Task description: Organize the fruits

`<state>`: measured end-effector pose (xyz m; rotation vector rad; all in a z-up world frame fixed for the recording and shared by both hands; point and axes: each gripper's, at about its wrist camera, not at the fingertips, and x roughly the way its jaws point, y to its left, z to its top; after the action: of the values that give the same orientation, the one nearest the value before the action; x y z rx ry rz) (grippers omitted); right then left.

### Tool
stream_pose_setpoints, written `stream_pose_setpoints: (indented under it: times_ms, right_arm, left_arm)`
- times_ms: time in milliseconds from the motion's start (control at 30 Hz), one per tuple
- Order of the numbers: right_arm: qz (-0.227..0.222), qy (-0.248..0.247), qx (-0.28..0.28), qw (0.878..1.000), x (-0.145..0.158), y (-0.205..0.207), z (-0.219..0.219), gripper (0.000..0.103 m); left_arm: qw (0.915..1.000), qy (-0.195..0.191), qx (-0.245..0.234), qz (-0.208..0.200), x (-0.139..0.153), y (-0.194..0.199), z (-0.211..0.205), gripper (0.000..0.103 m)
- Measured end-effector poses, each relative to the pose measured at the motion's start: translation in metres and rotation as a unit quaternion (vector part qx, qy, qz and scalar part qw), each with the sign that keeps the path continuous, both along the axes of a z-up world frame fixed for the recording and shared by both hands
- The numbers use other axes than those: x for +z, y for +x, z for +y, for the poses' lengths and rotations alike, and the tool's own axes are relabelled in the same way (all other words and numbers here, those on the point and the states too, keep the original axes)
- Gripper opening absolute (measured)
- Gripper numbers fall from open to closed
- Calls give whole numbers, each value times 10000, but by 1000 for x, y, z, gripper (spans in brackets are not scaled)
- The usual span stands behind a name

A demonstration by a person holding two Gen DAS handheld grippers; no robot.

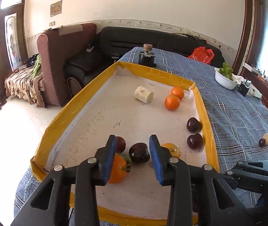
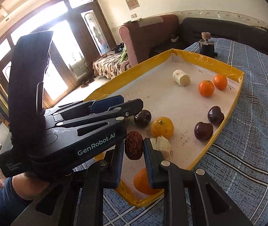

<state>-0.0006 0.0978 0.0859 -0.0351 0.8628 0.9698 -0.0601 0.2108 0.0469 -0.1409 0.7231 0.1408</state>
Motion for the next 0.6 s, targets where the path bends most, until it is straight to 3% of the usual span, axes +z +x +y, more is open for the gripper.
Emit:
stream_pose_setpoints:
  times_ms: [167, 367, 433, 600]
  right_arm:
    - [-41, 75, -43, 10000, 4, -3, -7, 30]
    - [-22, 166, -193, 9997, 8, 0, -22, 31]
    - [-47, 184, -241, 9995, 9, 0, -30, 34]
    - [-295, 35, -497, 9983, 14, -2, -56, 56]
  left_arm:
    - [10000, -5, 41, -67, 5, -3, 0, 47]
    - [9999, 26, 84, -83, 8, -6, -2, 50]
    - [9999, 60, 121, -107, 9, -9, -4, 56]
    - [9990, 274, 263, -230, 12, -17, -18, 82]
